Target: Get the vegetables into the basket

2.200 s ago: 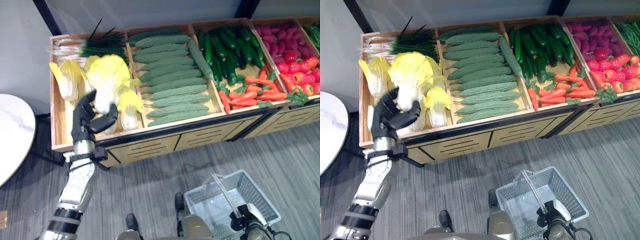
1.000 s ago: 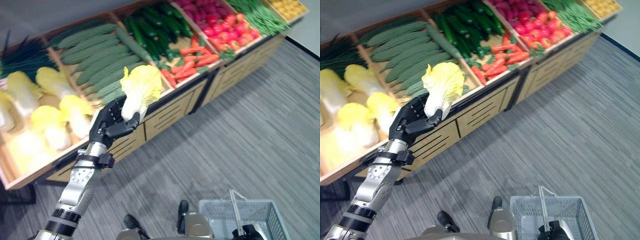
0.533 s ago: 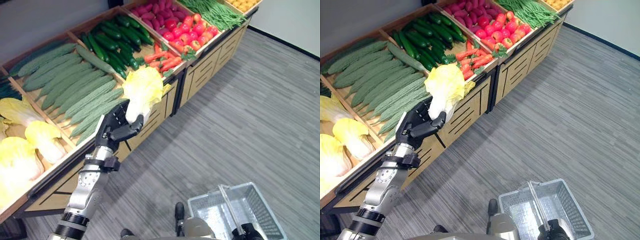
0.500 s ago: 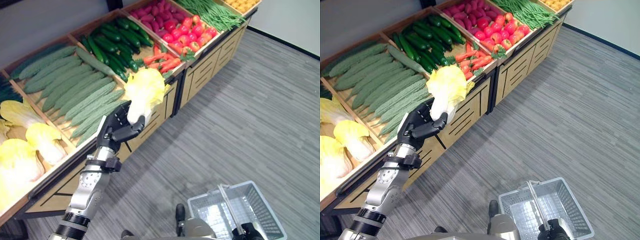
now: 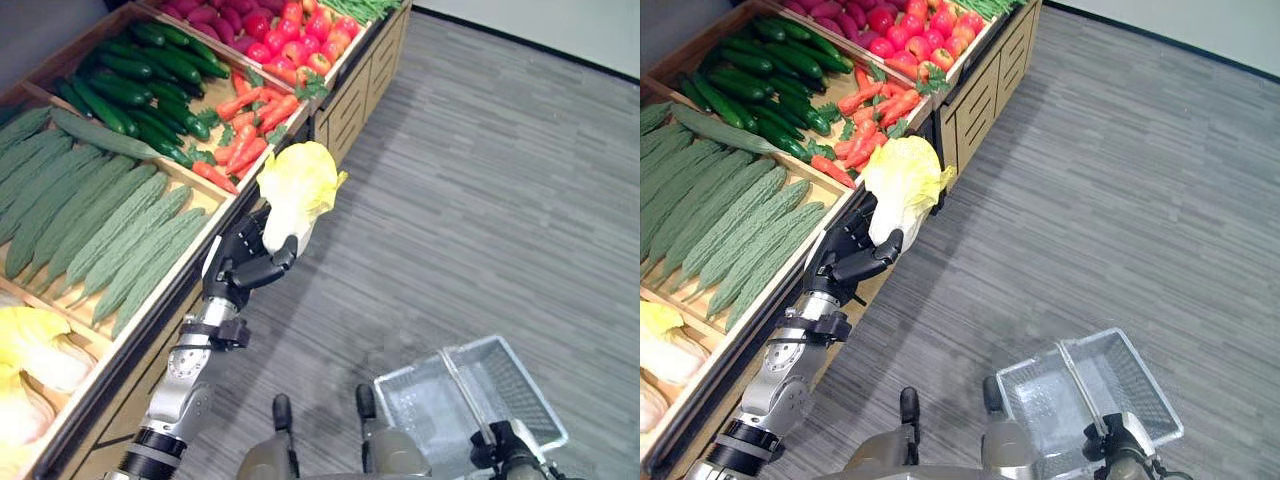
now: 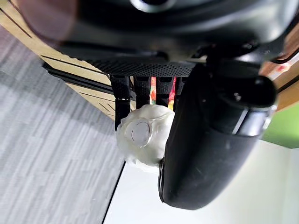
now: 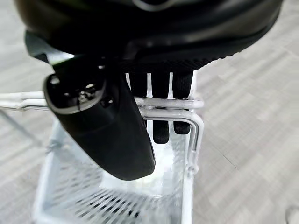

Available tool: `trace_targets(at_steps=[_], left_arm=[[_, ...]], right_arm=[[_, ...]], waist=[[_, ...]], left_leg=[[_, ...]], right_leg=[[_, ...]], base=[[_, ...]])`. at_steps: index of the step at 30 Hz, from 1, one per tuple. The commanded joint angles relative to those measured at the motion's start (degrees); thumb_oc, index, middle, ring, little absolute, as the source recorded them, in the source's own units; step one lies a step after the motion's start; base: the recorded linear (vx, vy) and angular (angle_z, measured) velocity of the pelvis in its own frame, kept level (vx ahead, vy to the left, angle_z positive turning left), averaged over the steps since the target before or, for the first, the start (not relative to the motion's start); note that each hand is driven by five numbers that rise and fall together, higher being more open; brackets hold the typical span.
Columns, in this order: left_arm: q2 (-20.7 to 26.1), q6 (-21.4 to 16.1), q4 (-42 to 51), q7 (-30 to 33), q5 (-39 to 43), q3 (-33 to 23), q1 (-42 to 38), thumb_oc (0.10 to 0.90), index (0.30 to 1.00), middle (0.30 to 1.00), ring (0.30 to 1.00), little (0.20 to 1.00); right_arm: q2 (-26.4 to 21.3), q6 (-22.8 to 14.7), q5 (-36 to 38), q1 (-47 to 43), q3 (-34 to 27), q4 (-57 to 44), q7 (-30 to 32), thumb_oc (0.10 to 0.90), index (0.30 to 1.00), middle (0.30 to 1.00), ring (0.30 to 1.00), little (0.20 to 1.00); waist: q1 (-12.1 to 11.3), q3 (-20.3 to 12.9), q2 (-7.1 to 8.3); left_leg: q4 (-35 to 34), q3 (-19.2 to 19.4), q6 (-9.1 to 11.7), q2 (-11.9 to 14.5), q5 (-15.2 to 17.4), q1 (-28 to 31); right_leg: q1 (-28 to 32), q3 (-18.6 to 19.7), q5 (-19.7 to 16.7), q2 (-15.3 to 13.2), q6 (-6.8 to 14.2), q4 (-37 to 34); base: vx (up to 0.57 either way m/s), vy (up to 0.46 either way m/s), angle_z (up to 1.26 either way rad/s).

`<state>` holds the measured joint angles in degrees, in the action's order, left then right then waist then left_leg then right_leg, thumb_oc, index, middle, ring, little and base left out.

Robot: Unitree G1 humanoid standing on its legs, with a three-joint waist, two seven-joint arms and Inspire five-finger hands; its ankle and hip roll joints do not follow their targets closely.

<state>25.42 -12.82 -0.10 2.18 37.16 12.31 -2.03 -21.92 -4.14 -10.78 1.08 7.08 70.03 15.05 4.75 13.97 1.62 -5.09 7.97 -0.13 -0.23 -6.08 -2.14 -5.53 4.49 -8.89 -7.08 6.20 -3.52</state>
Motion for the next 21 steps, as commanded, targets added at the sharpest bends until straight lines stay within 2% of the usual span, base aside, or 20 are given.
trace_targets(at_steps=[1,3,4,5,6,7,10,11,12,14,17,19,21], left_arm=[[0.6,-7.2,7.0,-1.6,0.0,-3.0,-5.1,0.400,0.300,0.300,0.300,0.300],[1.5,-7.4,5.7,-0.9,-0.9,-3.3,-5.4,0.400,0.300,0.300,0.300,0.300],[1.9,-7.3,5.4,-0.8,-1.0,-3.5,-5.3,0.400,0.300,0.300,0.300,0.300],[2.5,-6.9,5.1,-0.5,-1.3,-4.2,-5.2,0.400,0.300,0.300,0.300,0.300],[2.6,-6.7,5.2,-0.6,-1.4,-4.4,-5.1,0.400,0.300,0.300,0.300,0.300],[2.5,-6.5,5.2,-0.7,-1.5,-4.8,-4.7,0.400,0.300,0.300,0.300,0.300],[2.1,-6.1,5.4,-0.9,-1.1,-5.1,-4.2,0.400,0.300,0.300,0.300,0.300],[1.9,-6.0,5.3,-0.9,-1.0,-5.2,-4.1,0.400,0.300,0.300,0.300,0.300],[1.5,-6.0,5.3,-1.3,-0.8,-5.3,-3.6,0.400,0.300,0.300,0.300,0.300],[1.2,-6.0,5.1,-1.3,-0.7,-5.6,-3.5,0.400,0.300,0.300,0.300,0.300],[-0.5,-5.8,5.0,-1.5,0.3,-6.4,-2.1,0.400,0.300,0.300,0.300,0.300],[-1.0,-5.7,4.9,-1.7,0.6,-6.5,-1.8,0.400,0.300,0.300,0.300,0.300],[-1.7,-5.4,4.4,-1.9,1.2,-6.4,-1.5,0.400,0.300,0.300,0.300,0.300]], right_arm=[[-2.5,-0.6,2.1,-0.4,0.4,-1.1,1.9,0.400,0.300,0.300,0.300,0.300],[-1.7,-0.5,2.3,-1.0,0.8,-1.5,1.7,0.400,0.300,0.300,0.300,0.300],[-1.4,-0.5,2.1,-1.0,1.0,-1.4,1.6,0.400,0.300,0.300,0.300,0.300],[-0.8,-0.3,2.0,-1.1,1.0,-1.2,1.7,0.400,0.300,0.300,0.300,0.300],[-0.8,-0.2,1.7,-1.0,1.1,-1.2,1.7,0.400,0.300,0.300,0.300,0.300],[-0.7,-0.1,1.4,-0.9,1.2,-1.0,1.7,0.400,0.300,0.300,0.300,0.300],[-0.2,-0.1,1.2,-0.1,0.7,-0.7,1.9,0.400,0.300,0.300,0.300,0.300],[-0.1,-0.1,1.5,0.3,0.4,-0.7,2.0,0.400,0.300,0.300,0.300,0.300],[0.0,-0.2,1.7,0.8,0.4,-1.1,2.0,0.400,0.300,0.300,0.300,0.300],[0.1,-0.2,1.6,0.8,0.4,-1.2,2.1,0.400,0.300,0.300,0.300,0.300],[0.0,-0.3,0.8,0.9,1.2,-1.6,2.0,0.400,0.300,0.300,0.300,0.300],[-0.2,-0.4,0.8,1.0,1.3,-1.6,1.9,0.400,0.300,0.300,0.300,0.300],[-1.0,-0.6,1.1,0.7,1.1,-1.4,2.2,0.400,0.300,0.300,0.300,0.300]], waist=[[0.3,-2.7,1.40],[0.2,-2.3,2.09],[-0.5,-2.0,2.03],[-2.4,-2.1,1.38],[-2.7,-2.2,1.08],[-2.9,-2.6,0.93],[-2.9,-4.0,1.55],[-2.9,-4.6,1.84],[-2.9,-5.5,2.24],[-2.9,-5.7,2.29],[-2.5,-6.0,1.67],[-2.4,-6.0,1.47],[-2.1,-5.7,0.72]], left_leg=[[2.8,2.9,2.9,2.8,3.5,-0.2],[1.9,6.2,2.6,2.8,3.4,-0.3],[1.6,7.3,2.4,3.3,3.2,0.0],[1.2,9.6,2.4,4.8,2.6,-0.2],[1.0,10.6,2.5,5.5,2.2,-0.2],[0.8,11.7,2.6,6.1,1.9,-0.1],[0.5,12.4,3.0,6.3,1.4,0.4],[0.6,12.7,3.2,6.3,1.5,0.6],[0.5,14.0,3.9,6.7,1.1,0.9],[0.5,14.5,4.3,7.0,0.9,1.1],[1.0,15.6,5.9,8.6,-0.2,2.2],[1.2,15.5,6.3,9.0,-0.4,2.5],[3.4,15.3,7.6,10.6,-1.1,1.9]], right_leg=[[-2.4,-0.1,3.4,0.3,4.0,5.8],[-5.4,0.5,0.3,0.0,5.8,5.7],[-6.1,-2.0,0.6,-0.4,5.6,7.3],[-5.2,-11.7,2.8,-2.9,4.4,11.4],[-4.2,-15.1,4.1,-4.2,3.9,13.1],[-3.4,-16.7,4.8,-4.9,3.6,14.5],[-2.3,-14.7,4.2,-4.5,4.2,13.9],[-1.4,-14.5,3.9,-4.5,4.3,11.9],[0.3,-15.4,3.8,-3.8,4.5,6.1],[1.1,-15.6,3.4,-3.3,4.4,3.9],[3.3,-15.3,3.1,-1.2,3.6,0.0],[3.8,-15.4,3.3,-0.8,3.3,-0.3],[4.6,-16.0,4.0,0.6,2.3,-0.9]], base=[[-0.14,0.250,-0.97],[-0.20,0.181,-0.79],[-0.21,0.124,-1.08],[-0.18,0.079,-1.30],[-0.18,0.074,-1.15],[-0.09,0.011,-0.95],[-0.01,-0.046,-0.53],[0.02,-0.198,-0.22],[0.02,-0.243,-0.30],[0.01,-0.183,-0.38],[0.02,-0.242,-0.28],[0.02,-0.209,-0.31],[0.00,-0.277,-0.07]])
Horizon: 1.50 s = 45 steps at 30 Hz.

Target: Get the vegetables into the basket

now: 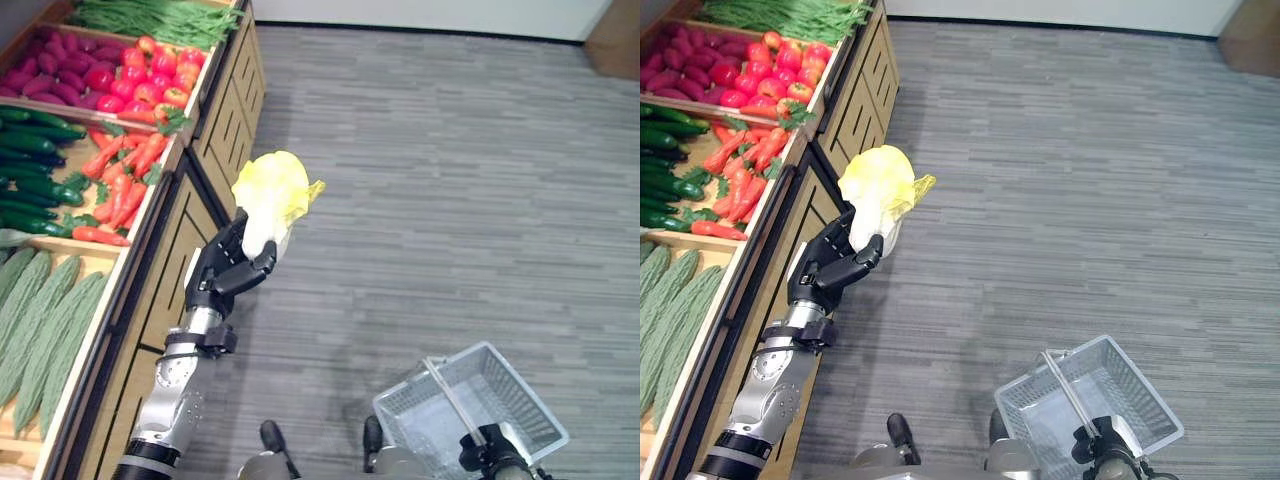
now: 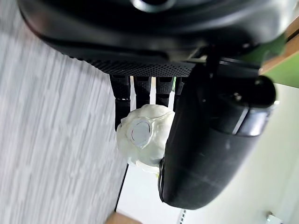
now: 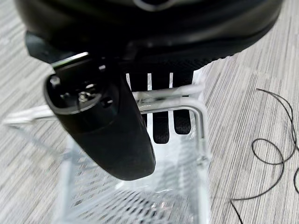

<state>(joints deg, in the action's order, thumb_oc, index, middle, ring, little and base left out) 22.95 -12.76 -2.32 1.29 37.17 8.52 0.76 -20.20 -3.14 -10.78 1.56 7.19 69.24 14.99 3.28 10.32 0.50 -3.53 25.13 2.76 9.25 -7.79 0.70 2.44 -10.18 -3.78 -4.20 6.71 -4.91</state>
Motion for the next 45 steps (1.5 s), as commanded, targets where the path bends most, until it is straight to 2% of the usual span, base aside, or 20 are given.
trace_targets(at_steps=[1,3,5,6,7,9,11,13,14,15,16,17,21,23,24,25,28,34,35,45], left_arm=[[0.5,-5.2,6.5,-1.6,1.4,-2.1,-4.5,0.400,0.300,0.300,0.300,0.300],[0.0,-5.4,6.9,-2.1,1.2,-1.1,-4.5,0.400,0.300,0.300,0.300,0.300],[-0.4,-5.2,6.3,-1.7,1.1,0.4,-4.6,0.400,0.300,0.300,0.300,0.300],[-0.2,-5.2,6.2,-1.8,1.2,0.7,-4.7,0.400,0.300,0.300,0.300,0.300],[0.1,-5.0,6.5,-2.1,1.9,1.6,-4.4,0.400,0.300,0.300,0.300,0.300],[1.2,-4.5,7.3,-2.8,1.9,3.4,-4.8,0.400,0.300,0.300,0.300,0.300],[2.3,-4.4,7.6,-3.4,1.5,4.3,-5.0,0.400,0.300,0.300,0.300,0.300],[6.8,-4.2,8.1,-4.9,-2.0,6.5,-5.6,0.400,0.300,0.300,0.300,0.300],[6.8,-4.2,8.1,-4.8,-2.1,6.5,-5.7,0.400,0.300,0.300,0.300,0.300],[10.6,-4.6,8.7,-5.1,-7.3,7.9,-6.8,0.400,0.300,0.300,0.300,0.300],[10.6,-4.6,8.7,-5.1,-7.3,7.9,-6.8,0.400,0.300,0.300,0.300,0.300],[16.2,-5.3,9.4,-5.1,-14.1,10.2,-9.0,0.400,0.300,0.300,0.300,0.300],[23.6,-7.4,10.1,-2.4,-26.5,15.4,-13.6,0.400,0.300,0.300,0.300,0.300],[26.5,-8.2,10.6,-0.1,-33.7,18.1,-16.1,0.400,0.300,0.300,0.300,0.300],[26.4,-8.2,10.4,0.2,-34.1,18.4,-16.3,0.400,0.300,0.300,0.300,0.300],[28.9,-9.1,11.3,1.1,-39.7,22.2,-19.6,0.400,0.300,0.300,0.300,0.300],[31.9,-10.6,12.5,2.3,-48.1,28.9,-26.1,0.400,0.300,0.300,0.300,0.300],[31.3,-11.2,11.2,5.1,-58.1,35.3,-32.8,0.400,0.300,0.300,0.300,0.300],[30.1,-11.0,9.2,7.5,-62.9,37.2,-35.2,0.400,0.300,0.300,0.300,0.300],[19.6,-5.0,-6.2,14.6,-78.1,35.6,-33.5,0.400,0.300,0.300,0.300,0.300]], right_arm=[[-3.4,-1.8,1.2,0.1,0.8,-0.9,2.4,0.400,0.300,0.300,0.300,0.300],[-5.2,-1.8,1.2,-0.6,0.7,-1.1,2.9,0.400,0.300,0.300,0.300,0.300],[-6.5,-1.6,0.3,-1.6,1.4,-0.5,3.3,0.400,0.300,0.300,0.300,0.300],[-7.2,-1.5,-0.4,-1.9,1.7,-0.2,3.5,0.400,0.300,0.300,0.300,0.300],[-7.8,-1.2,-0.6,-2.6,1.5,-0.1,4.1,0.400,0.300,0.300,0.300,0.300],[-9.8,-1.0,-0.3,-5.3,1.5,-0.9,5.1,0.400,0.300,0.300,0.300,0.300],[-11.1,-1.1,-0.4,-7.2,2.0,-1.3,5.2,0.400,0.300,0.300,0.300,0.300],[-15.1,-1.8,-0.7,-10.8,3.1,-6.8,5.6,0.400,0.300,0.300,0.300,0.300],[-15.1,-1.8,-0.7,-10.8,3.1,-6.9,5.6,0.400,0.300,0.300,0.300,0.300],[-17.0,-2.6,-0.9,-12.7,3.9,-10.3,5.6,0.400,0.300,0.300,0.300,0.300],[-17.0,-2.6,-0.9,-12.7,3.9,-10.3,5.6,0.400,0.300,0.300,0.300,0.300],[-19.2,-3.7,-1.3,-15.0,5.0,-15.8,6.0,0.400,0.300,0.300,0.300,0.300],[-21.5,-5.5,-2.9,-18.0,8.0,-24.7,6.0,0.400,0.300,0.300,0.300,0.300],[-22.6,-6.4,-4.0,-18.8,9.3,-28.6,5.8,0.400,0.300,0.300,0.300,0.300],[-22.6,-6.4,-4.0,-18.7,9.1,-28.7,5.8,0.400,0.300,0.300,0.300,0.300],[-23.5,-7.1,-4.6,-20.8,11.2,-31.0,5.8,0.400,0.300,0.300,0.300,0.300],[-23.6,-8.0,-5.3,-24.4,14.3,-32.6,6.2,0.400,0.300,0.300,0.300,0.300],[-22.2,-8.5,-4.8,-29.1,17.1,-34.2,7.0,0.400,0.300,0.300,0.300,0.300],[-21.3,-8.8,-4.3,-30.6,17.6,-35.9,7.6,0.400,0.300,0.300,0.300,0.300],[-16.8,-11.0,-0.5,-28.5,15.6,-48.5,7.2,0.400,0.300,0.300,0.300,0.300]], waist=[[-0.6,-1.9,1.62],[-1.7,-1.6,1.50],[-2.8,-1.9,1.20],[-2.7,-2.1,1.03],[-2.3,-2.9,0.35],[-2.2,-3.9,-0.41],[-2.4,-4.1,-0.48],[-2.4,-4.8,-0.27],[-2.4,-4.8,-0.26],[-2.3,-5.0,-0.24],[-2.3,-5.0,-0.24],[-2.2,-5.2,-0.28],[-1.8,-5.6,-0.04],[-1.6,-5.8,0.02],[-1.7,-5.8,0.09],[-1.4,-6.1,0.06],[-1.3,-6.4,0.03],[-1.4,-6.6,0.12],[-1.3,-6.7,0.09],[-0.8,-7.4,0.09]], left_leg=[[4.3,-2.1,5.7,2.0,0.0,-2.1],[6.7,-8.3,5.9,1.0,-0.1,-3.8],[3.2,-15.4,5.0,-0.8,0.5,-5.3],[2.6,-15.7,4.8,-0.8,0.3,-5.4],[-0.2,-14.1,4.6,-0.5,-0.4,-3.9],[-1.5,-13.8,4.3,-0.9,0.3,-2.2],[-1.5,-13.3,4.1,-1.1,0.8,-1.3],[-1.5,-12.4,3.7,-1.6,2.0,-0.1],[-1.5,-12.3,3.7,-1.6,2.0,-0.1],[-1.5,-12.2,3.6,-1.8,2.4,0.1],[-1.5,-12.2,3.6,-1.8,2.4,0.1],[-1.5,-12.0,3.6,-2.0,2.8,0.2],[-1.5,-11.6,3.5,-2.2,3.5,0.9],[-1.5,-11.5,3.5,-2.2,3.4,0.8],[-1.5,-11.5,3.5,-2.2,3.4,0.9],[-1.5,-11.5,3.6,-2.2,3.5,0.9],[-1.5,-11.3,3.7,-2.0,3.5,1.1],[-1.5,-11.2,3.9,-1.8,3.5,1.4],[-1.5,-11.3,4.0,-1.7,3.5,1.4],[-1.5,-11.3,3.9,-1.3,3.6,1.8]], right_leg=[[-3.1,-1.7,-0.6,-1.7,1.2,-0.1],[-3.1,-0.4,-0.2,-1.5,0.8,-0.1],[-3.4,0.2,-0.6,-2.0,1.0,-0.1],[-3.4,0.2,-0.7,-2.1,1.1,-0.1],[-3.5,-0.1,-0.9,-2.0,1.2,-0.1],[-3.7,0.5,-1.1,-2.1,1.4,-0.1],[-3.4,1.1,-1.2,-2.3,1.5,-0.1],[-3.0,1.8,-1.6,-3.0,2.0,-0.1],[-3.0,1.8,-1.6,-3.0,2.1,-0.1],[-3.0,2.1,-1.9,-3.3,2.3,-0.1],[-3.0,2.2,-1.9,-3.3,2.3,-0.1],[-3.1,2.4,-2.1,-3.5,2.5,-0.1],[-2.8,2.6,-2.0,-3.8,3.0,-0.1],[-2.9,2.8,-2.3,-3.9,3.0,-0.1],[-2.9,2.8,-2.3,-3.9,3.0,-0.1],[-2.9,2.9,-2.3,-4.0,3.2,-0.1],[-2.9,2.8,-2.4,-3.9,3.3,-0.1],[-2.5,2.8,-2.2,-3.7,3.4,-0.1],[-2.5,2.7,-2.1,-3.7,3.4,-0.1],[-1.9,2.7,-1.5,-3.2,3.2,-0.1]], base=[[0.00,-0.257,0.05],[0.01,-0.161,-0.13],[0.04,-0.022,-0.31],[0.09,0.035,-0.03],[0.07,0.060,0.11],[0.07,0.138,0.02],[0.06,0.135,-0.22],[0.05,0.121,-0.19],[0.02,0.084,-0.10],[0.00,0.055,-0.14],[0.01,0.107,-0.14],[0.00,0.071,-0.08],[0.01,0.052,-0.09],[0.00,0.000,0.00],[0.00,0.000,0.00],[0.00,0.000,0.00],[0.00,0.000,0.00],[0.00,0.000,-0.01],[0.00,0.000,0.00],[0.00,-0.001,0.00]])
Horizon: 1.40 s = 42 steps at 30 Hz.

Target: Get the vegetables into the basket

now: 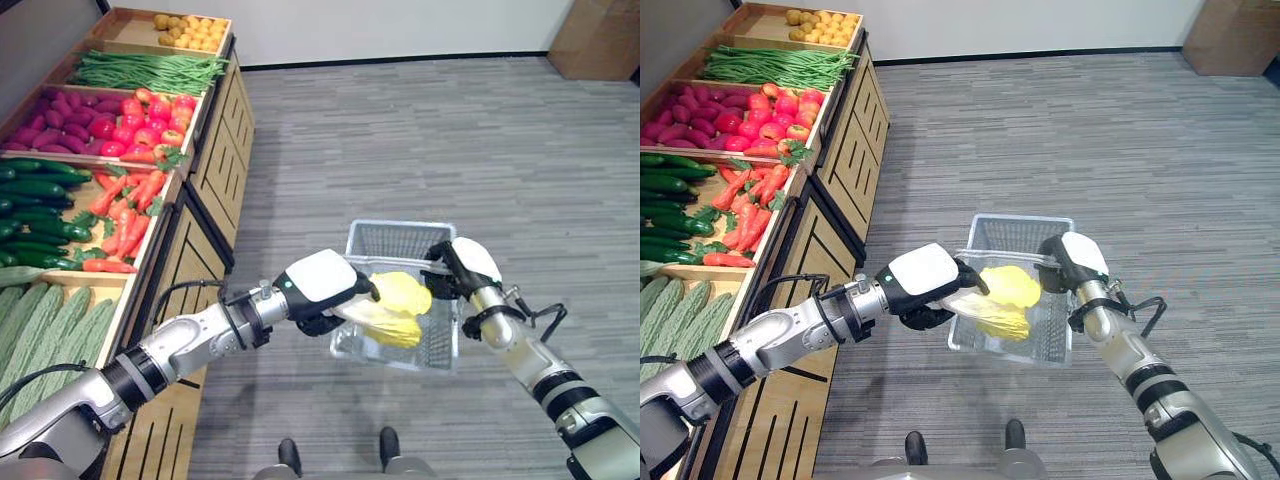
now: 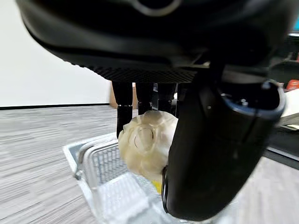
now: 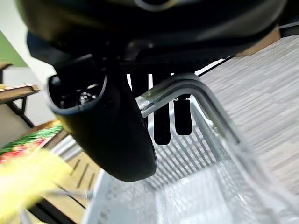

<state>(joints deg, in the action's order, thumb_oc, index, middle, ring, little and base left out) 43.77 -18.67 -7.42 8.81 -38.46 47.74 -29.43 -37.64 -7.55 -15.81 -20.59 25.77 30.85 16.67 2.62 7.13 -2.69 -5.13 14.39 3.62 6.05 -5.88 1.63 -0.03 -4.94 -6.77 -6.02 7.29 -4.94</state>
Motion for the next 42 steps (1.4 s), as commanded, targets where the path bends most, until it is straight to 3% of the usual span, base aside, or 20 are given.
trace_targets(at_steps=[1,9,10,11,12,23,29,30,31,34,36,37,38,42], left_arm=[[-2.0,1.5,-2.3,7.3,-3.2,-4.3,-2.8,0.400,0.300,0.300,0.300,0.300],[-7.7,6.5,-10.1,9.0,-9.2,-8.1,1.7,0.400,0.300,0.300,0.300,0.300],[-8.6,7.4,-11.2,9.4,-9.9,-9.2,3.0,0.520,0.467,0.467,0.467,0.467],[-9.0,7.9,-11.8,9.6,-10.1,-9.6,3.4,0.520,0.467,0.467,0.467,0.467],[-9.1,8.3,-12.1,10.0,-10.4,-10.3,4.1,0.900,1.000,1.000,1.000,1.000],[-9.3,9.1,-12.6,9.8,-11.2,-12.3,7.5,0.900,1.000,1.000,1.000,1.000],[-9.5,5.6,-4.3,7.5,-0.9,-15.3,12.3,0.900,1.000,1.000,1.000,1.000],[-9.8,4.6,-2.5,6.0,3.5,-16.2,13.9,0.900,1.000,1.000,1.000,1.000],[-12.6,2.5,0.6,1.6,20.0,-19.4,19.6,0.900,1.000,1.000,1.000,1.000],[-15.2,2.3,3.5,-2.1,42.4,-22.7,26.1,0.900,1.000,1.000,1.000,1.000],[-15.1,2.8,4.4,-4.7,47.4,-23.2,27.8,0.900,1.000,1.000,1.000,1.000],[-15.4,3.4,5.4,-8.3,56.8,-24.4,31.4,0.900,1.000,1.000,1.000,1.000],[-15.1,3.9,5.9,-10.3,60.7,-25.5,33.5,0.900,1.000,1.000,1.000,1.000],[-14.4,4.6,5.6,-11.5,63.1,-27.9,37.8,0.900,1.000,1.000,1.000,1.000]], right_arm=[[1.2,-7.0,5.1,-5.7,-3.5,-11.7,5.4,0.400,0.300,0.300,0.300,0.300],[5.0,-9.6,10.9,3.4,-4.7,-24.2,1.2,0.400,0.300,0.300,0.300,0.300],[5.3,-9.8,11.6,5.0,-4.3,-26.1,0.4,0.400,0.300,0.300,0.300,0.300],[5.4,-9.9,11.6,5.4,-4.2,-26.7,0.1,0.400,0.300,0.300,0.300,0.300],[5.4,-9.9,11.6,5.9,-4.1,-27.3,-0.3,0.400,0.300,0.300,0.300,0.300],[4.9,-8.4,9.6,8.0,-5.3,-25.7,0.5,0.400,0.300,0.300,0.300,0.300],[5.9,-6.6,8.5,9.1,-7.6,-21.6,2.0,0.400,0.300,0.300,0.300,0.300],[6.1,-6.1,8.3,9.4,-8.3,-20.7,2.2,0.400,0.300,0.300,0.300,0.300],[6.5,-4.9,7.4,10.4,-9.8,-18.7,2.7,0.400,0.300,0.300,0.300,0.300],[6.4,-3.4,5.9,11.8,-11.7,-15.7,2.7,0.400,0.300,0.300,0.300,0.300],[6.3,-3.1,5.0,12.5,-12.2,-15.2,2.5,0.400,0.300,0.300,0.300,0.300],[5.9,-2.6,3.8,13.5,-13.6,-13.3,2.2,0.400,0.300,0.300,0.300,0.300],[5.6,-2.2,3.0,14.3,-14.4,-11.8,2.4,0.400,0.300,0.300,0.300,0.300],[5.6,-1.8,2.1,15.7,-16.1,-7.8,2.6,0.400,0.300,0.300,0.300,0.300]], waist=[[0.0,-4.3,3.32],[0.9,-4.6,3.28],[1.0,-4.7,3.25],[1.1,-4.7,3.31],[1.0,-4.7,3.30],[0.8,-5.2,3.35],[0.2,-5.1,3.44],[0.0,-5.1,3.47],[-0.5,-4.8,3.44],[-0.9,-4.8,3.42],[-1.0,-4.8,3.36],[-1.3,-4.6,3.29],[-1.5,-4.7,3.29],[-2.0,-4.6,3.31]], left_leg=[[0.1,-0.4,3.0,1.9,1.8,1.0],[0.1,0.4,3.0,2.0,2.1,1.6],[0.1,0.6,3.1,2.0,2.2,1.7],[0.1,0.7,3.1,2.0,2.2,1.7],[0.1,0.7,3.1,2.0,2.2,1.8],[0.1,0.8,3.1,2.2,2.1,1.9],[0.1,0.2,3.1,2.1,2.0,1.7],[0.1,0.1,3.0,2.1,1.9,1.6],[0.1,-0.2,2.9,2.0,2.1,1.9],[0.1,-0.7,2.7,1.9,1.5,1.5],[0.1,-0.9,2.7,1.9,1.5,1.4],[0.1,-1.1,2.6,1.8,1.4,1.4],[0.1,-1.3,2.5,1.8,1.3,1.3],[0.1,-1.8,2.5,1.8,1.2,1.1]], right_leg=[[0.6,-2.5,1.6,-1.3,2.6,-0.1],[0.9,-2.0,1.8,-1.3,2.6,-0.1],[0.9,-1.9,1.8,-1.3,2.6,-0.1],[0.9,-1.9,1.8,-1.3,2.6,-0.1],[0.9,-1.9,1.8,-1.3,2.6,-0.1],[1.2,-2.0,2.0,-1.4,2.5,-0.1],[1.4,-2.4,2.0,-1.5,2.4,-0.1],[1.4,-2.6,2.0,-1.5,2.4,-0.1],[1.9,-2.8,2.2,-1.5,2.2,-0.1],[1.7,-3.1,1.8,-1.5,1.9,-0.1],[1.8,-3.3,1.8,-1.5,1.9,-0.1],[1.9,-3.5,1.8,-1.5,1.8,-0.1],[2.0,-3.6,1.9,-1.5,1.9,-0.1],[2.1,-4.0,2.0,-1.4,1.9,-0.1]], base=[[0.00,0.000,0.00],[0.00,0.000,0.00],[0.00,0.000,0.00],[0.00,0.000,0.00],[0.00,0.000,0.00],[0.00,0.000,-0.02],[0.00,-0.002,0.01],[0.01,-0.008,0.05],[-0.01,-0.014,0.08],[-0.01,-0.013,0.06],[0.00,-0.009,0.08],[0.01,-0.012,0.08],[0.01,-0.017,0.08],[0.01,-0.011,0.08]])
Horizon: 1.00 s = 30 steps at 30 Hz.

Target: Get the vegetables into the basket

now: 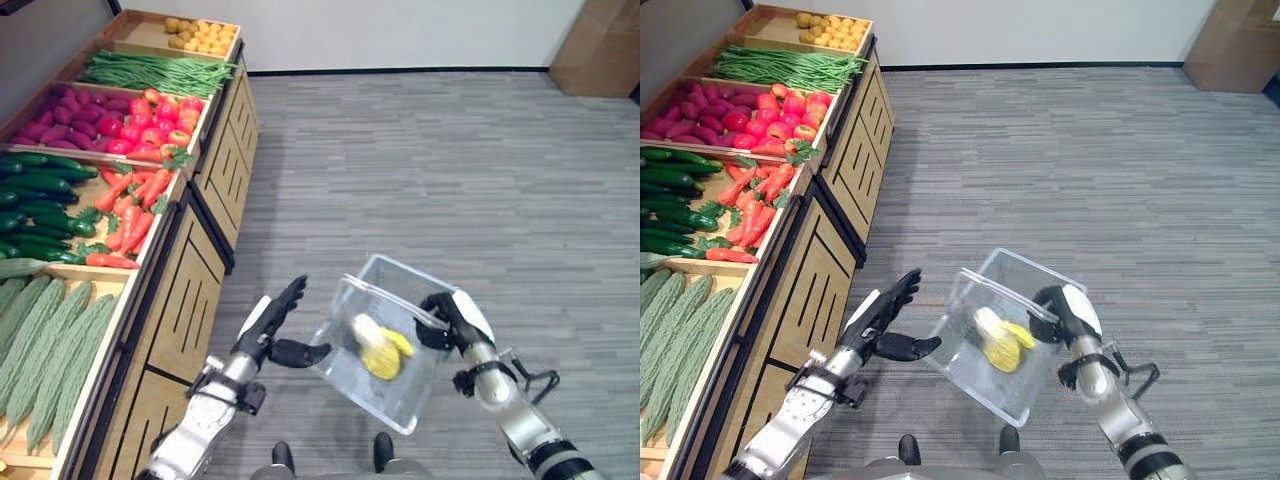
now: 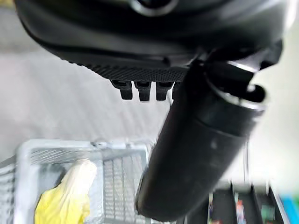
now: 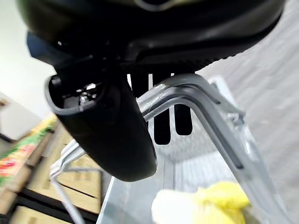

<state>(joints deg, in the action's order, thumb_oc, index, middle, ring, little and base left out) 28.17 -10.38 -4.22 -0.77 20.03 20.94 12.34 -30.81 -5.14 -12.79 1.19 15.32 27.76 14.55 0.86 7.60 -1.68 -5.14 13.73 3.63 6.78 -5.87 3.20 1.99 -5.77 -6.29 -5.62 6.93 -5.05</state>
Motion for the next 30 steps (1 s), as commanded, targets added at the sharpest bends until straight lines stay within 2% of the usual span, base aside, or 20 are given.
trace_targets(at_steps=[1,3,4,5,6,9,10,11,14,15,18,20,25,30], left_arm=[[1.2,-3.3,-0.2,-2.7,4.4,-3.0,-1.7,0.900,1.000,1.000,1.000,1.000],[0.9,-2.6,-4.4,-2.2,1.5,-4.6,-0.5,0.900,1.000,1.000,1.000,1.000],[-0.7,-2.1,-10.9,-1.0,-0.8,-6.4,0.2,0.900,1.000,1.000,1.000,1.000],[-0.8,-2.2,-11.1,-1.0,-0.8,-6.3,0.1,0.900,1.000,1.000,1.000,1.000],[-3.1,-2.0,-19.3,1.3,-4.8,-8.2,-0.3,0.900,1.000,1.000,1.000,1.000],[-5.3,-1.6,-29.4,5.3,-12.8,-10.2,-1.8,0.900,1.000,1.000,1.000,1.000],[-5.4,-1.6,-29.5,5.3,-12.9,-10.2,-1.9,0.900,1.000,1.000,1.000,1.000],[-7.4,-0.7,-36.7,7.5,-15.0,-11.4,-3.2,0.900,1.000,1.000,1.000,1.000],[-8.0,0.2,-45.5,10.6,-23.5,-11.0,-5.5,0.900,1.000,1.000,1.000,1.000],[-8.1,0.1,-45.7,10.7,-23.6,-10.9,-5.6,0.900,1.000,1.000,1.000,1.000],[-9.7,2.7,-57.2,13.5,-30.5,-10.2,-7.4,0.900,1.000,1.000,1.000,1.000],[-10.2,3.4,-59.7,14.0,-31.1,-10.8,-7.6,0.900,1.000,1.000,1.000,1.000],[-12.4,8.4,-68.3,17.0,-35.7,-12.8,-8.7,0.900,1.000,1.000,1.000,1.000],[-13.5,8.6,-68.3,17.4,-32.8,-13.5,-9.2,0.900,1.000,1.000,1.000,1.000]], right_arm=[[-1.0,-4.1,-0.5,-5.0,-6.6,-0.4,4.7,0.400,0.300,0.300,0.300,0.300],[-0.6,-4.2,0.3,-3.9,-7.3,2.7,4.3,0.400,0.300,0.300,0.300,0.300],[0.0,-4.3,1.3,-2.7,-7.9,5.9,3.8,0.400,0.300,0.300,0.300,0.300],[0.0,-4.4,1.3,-2.8,-7.9,6.1,3.9,0.400,0.300,0.300,0.300,0.300],[0.3,-4.5,1.3,-1.9,-8.3,9.0,4.0,0.400,0.300,0.300,0.300,0.300],[1.3,-4.6,1.6,-0.3,-9.0,12.1,3.9,0.400,0.300,0.300,0.300,0.300],[1.2,-4.6,1.6,-0.3,-9.0,12.1,3.8,0.400,0.300,0.300,0.300,0.300],[2.0,-4.7,2.5,0.8,-9.2,15.8,3.8,0.400,0.300,0.300,0.300,0.300],[3.1,-4.5,3.1,1.1,-8.1,21.6,3.7,0.400,0.300,0.300,0.300,0.300],[3.0,-4.6,3.1,1.0,-8.1,21.7,3.7,0.400,0.300,0.300,0.300,0.300],[3.7,-4.7,4.1,1.7,-7.9,24.6,3.7,0.400,0.300,0.300,0.300,0.300],[3.6,-4.8,4.3,1.9,-7.8,24.1,3.6,0.400,0.300,0.300,0.300,0.300],[2.9,-4.4,4.1,1.9,-6.7,22.4,3.4,0.400,0.300,0.300,0.300,0.300],[1.8,-3.9,4.0,1.3,-5.5,19.4,3.1,0.400,0.300,0.300,0.300,0.300]], waist=[[-0.5,-4.8,2.35],[-0.8,-4.6,2.44],[-1.0,-4.5,2.57],[-1.0,-4.5,2.55],[-1.1,-4.3,2.63],[-1.1,-4.0,2.89],[-1.1,-4.0,2.87],[-0.9,-3.8,3.03],[-0.7,-3.4,3.20],[-0.7,-3.3,3.19],[-0.3,-2.7,3.23],[-0.2,-2.5,3.22],[0.2,-1.6,2.98],[0.1,0.5,2.80]], left_leg=[[0.1,-1.5,2.5,1.1,1.0,-0.6],[0.1,-1.8,2.5,1.0,0.8,-0.7],[0.1,-2.1,2.5,1.1,0.7,-0.8],[0.1,-2.1,2.5,1.1,0.7,-0.8],[0.1,-2.2,2.5,1.1,0.6,-1.0],[0.1,-2.2,2.6,1.2,0.4,-1.0],[0.1,-2.2,2.6,1.2,0.4,-1.0],[0.1,-2.1,2.7,1.3,0.3,-1.1],[0.1,-2.1,2.8,1.5,0.2,-1.2],[0.1,-2.1,2.8,1.5,0.2,-1.2],[0.1,-1.6,3.0,1.7,0.3,-0.9],[0.1,-1.4,3.0,1.8,0.3,-0.8],[0.1,-0.9,3.2,2.3,0.1,-0.5],[1.1,-2.0,3.5,3.6,-0.7,-2.0]], right_leg=[[0.1,-3.3,1.6,-1.8,2.2,0.0],[0.2,-3.5,1.6,-1.7,2.2,0.0],[0.2,-3.7,1.6,-1.8,2.1,0.0],[0.2,-3.7,1.6,-1.8,2.1,0.0],[0.2,-3.9,1.6,-1.7,2.1,0.0],[0.2,-4.0,1.6,-1.6,2.0,0.0],[0.2,-4.1,1.7,-1.6,2.0,0.0],[0.1,-4.0,1.6,-1.5,1.9,0.0],[-0.1,-3.9,1.7,-1.3,1.8,0.0],[-0.1,-3.9,1.7,-1.3,1.8,0.0],[-0.4,-3.2,1.7,-1.0,1.6,0.0],[-0.4,-3.0,1.8,-0.9,1.5,0.1],[-1.1,-2.1,2.5,-0.2,0.9,1.0],[-3.8,-1.8,4.7,1.0,-0.5,5.0]], base=[[0.00,-0.012,0.11],[0.00,-0.018,0.10],[0.00,-0.018,0.07],[0.00,-0.024,0.05],[0.00,0.000,0.00],[0.00,-0.004,0.02],[0.00,-0.020,0.07],[0.00,-0.024,0.07],[0.00,-0.022,0.02],[0.00,0.000,0.00],[0.01,-0.018,-0.04],[0.02,-0.025,-0.11],[0.04,-0.051,-0.10],[0.02,-0.107,-0.04]])
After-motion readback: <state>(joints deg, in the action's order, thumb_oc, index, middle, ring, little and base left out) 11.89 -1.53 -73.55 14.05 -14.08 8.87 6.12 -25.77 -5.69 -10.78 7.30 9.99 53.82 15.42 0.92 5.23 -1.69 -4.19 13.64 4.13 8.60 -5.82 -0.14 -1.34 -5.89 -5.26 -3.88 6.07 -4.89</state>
